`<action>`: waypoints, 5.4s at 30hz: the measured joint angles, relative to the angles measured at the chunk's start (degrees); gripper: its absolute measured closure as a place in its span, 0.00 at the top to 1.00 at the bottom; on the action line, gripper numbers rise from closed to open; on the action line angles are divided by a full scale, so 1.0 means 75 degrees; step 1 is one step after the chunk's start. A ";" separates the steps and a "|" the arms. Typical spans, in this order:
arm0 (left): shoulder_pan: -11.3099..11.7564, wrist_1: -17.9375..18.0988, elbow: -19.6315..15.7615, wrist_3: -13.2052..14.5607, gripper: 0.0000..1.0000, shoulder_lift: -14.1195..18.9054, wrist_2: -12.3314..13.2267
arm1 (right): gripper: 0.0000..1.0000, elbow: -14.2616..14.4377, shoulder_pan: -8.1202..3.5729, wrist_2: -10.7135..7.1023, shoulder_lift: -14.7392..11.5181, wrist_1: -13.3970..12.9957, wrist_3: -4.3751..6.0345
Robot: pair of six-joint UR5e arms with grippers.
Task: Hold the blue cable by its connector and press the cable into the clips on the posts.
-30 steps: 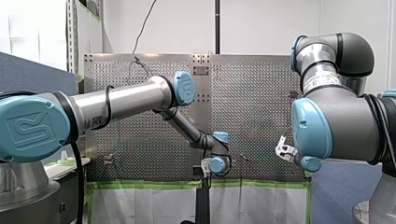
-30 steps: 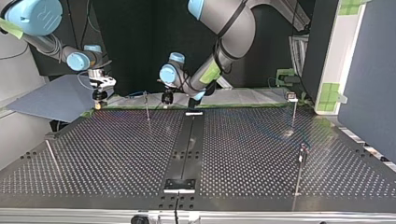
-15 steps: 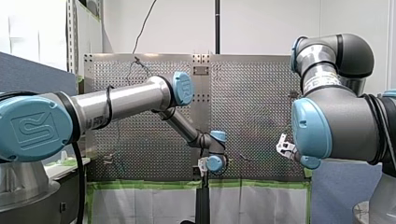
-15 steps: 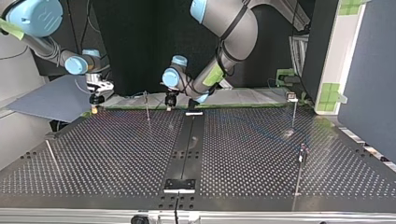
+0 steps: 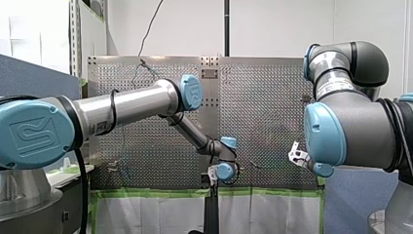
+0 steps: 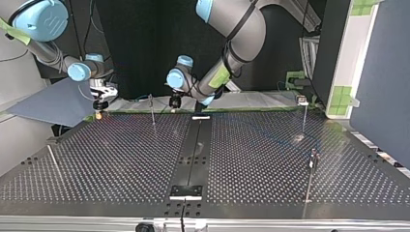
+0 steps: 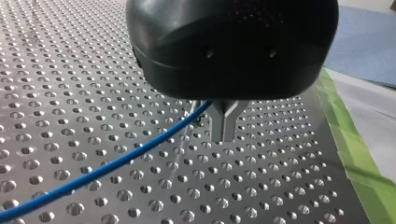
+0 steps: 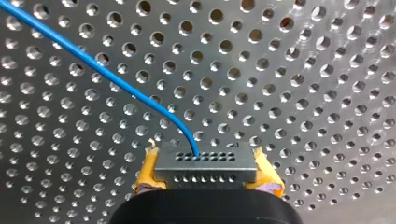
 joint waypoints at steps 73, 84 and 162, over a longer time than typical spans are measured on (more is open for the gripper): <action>-0.0031 -0.0056 -0.0069 0.0689 1.00 0.0022 0.0903 | 0.00 -0.0998 0.0061 0.0705 0.0577 0.0471 0.0019; -0.0142 -0.0769 -0.0138 0.1160 1.00 0.0095 0.1062 | 0.00 -0.0998 0.0125 0.0695 0.0577 0.0469 0.0019; -0.1155 0.0150 -0.0836 0.1236 1.00 0.0691 0.0648 | 0.00 -0.1185 0.0367 0.0881 0.0600 0.1313 -0.0215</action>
